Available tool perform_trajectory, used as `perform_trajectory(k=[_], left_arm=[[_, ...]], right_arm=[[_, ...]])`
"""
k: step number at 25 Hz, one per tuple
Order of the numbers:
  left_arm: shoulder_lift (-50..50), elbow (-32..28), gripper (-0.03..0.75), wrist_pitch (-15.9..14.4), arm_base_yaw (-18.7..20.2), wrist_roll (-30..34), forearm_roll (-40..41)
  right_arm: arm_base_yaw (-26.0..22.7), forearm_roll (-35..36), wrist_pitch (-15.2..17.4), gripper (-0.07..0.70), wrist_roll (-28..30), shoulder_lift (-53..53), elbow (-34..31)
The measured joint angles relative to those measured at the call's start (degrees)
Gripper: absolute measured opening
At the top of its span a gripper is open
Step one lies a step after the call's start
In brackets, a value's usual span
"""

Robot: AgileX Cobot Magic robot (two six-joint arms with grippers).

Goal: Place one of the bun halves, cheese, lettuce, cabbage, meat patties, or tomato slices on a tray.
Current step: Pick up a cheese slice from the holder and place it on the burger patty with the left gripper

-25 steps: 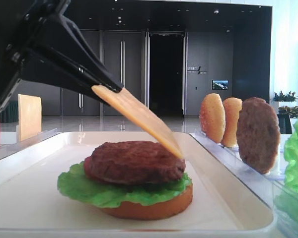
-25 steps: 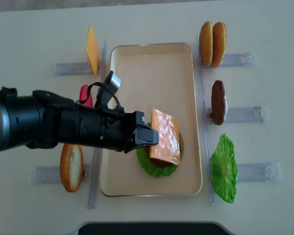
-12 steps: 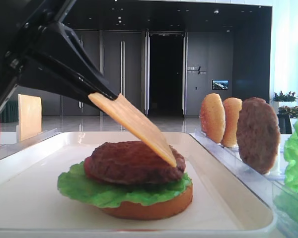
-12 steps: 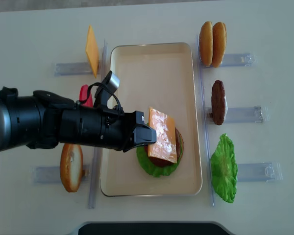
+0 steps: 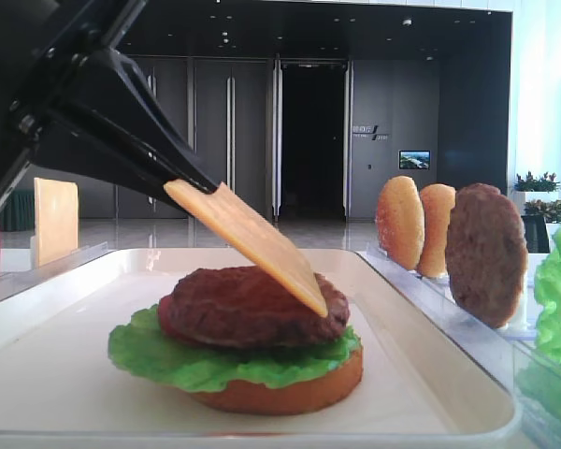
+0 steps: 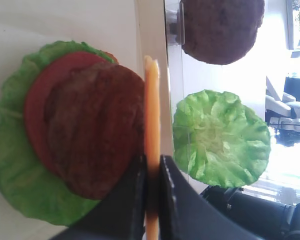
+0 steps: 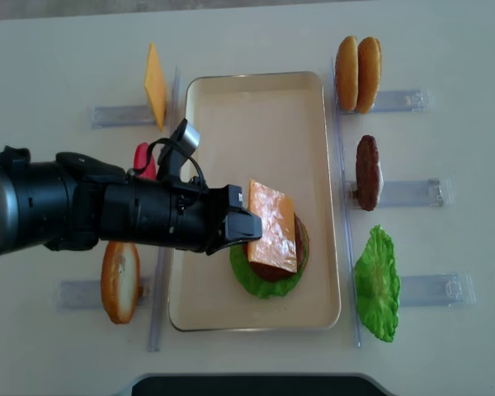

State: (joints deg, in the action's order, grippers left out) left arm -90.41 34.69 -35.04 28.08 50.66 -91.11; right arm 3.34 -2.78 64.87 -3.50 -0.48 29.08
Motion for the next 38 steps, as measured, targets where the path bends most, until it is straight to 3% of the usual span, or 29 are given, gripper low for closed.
perform_trajectory(k=[9,17,28,33,38], left_arm=[[0.0,0.0,0.054,0.0,0.0,-1.8,0.1],[0.0,0.0,0.232,0.0,0.0,-3.5,0.1],[0.0,0.0,0.446,0.0,0.0,-12.7,4.9],[0.0,0.0,0.498,0.1,0.0,-16.1,6.6],[0.0,0.0,0.508,2.3,0.0,-18.5,7.1]], right_arm=[[0.0,0.0,0.0,0.587,0.0,0.0,0.0],[0.0,0.0,0.0,0.587,0.0,0.0,0.0],[0.0,0.0,0.0,0.587,0.0,0.0,0.0],[0.0,0.0,0.0,0.587,0.0,0.0,0.0],[0.0,0.0,0.0,0.587,0.0,0.0,0.0]])
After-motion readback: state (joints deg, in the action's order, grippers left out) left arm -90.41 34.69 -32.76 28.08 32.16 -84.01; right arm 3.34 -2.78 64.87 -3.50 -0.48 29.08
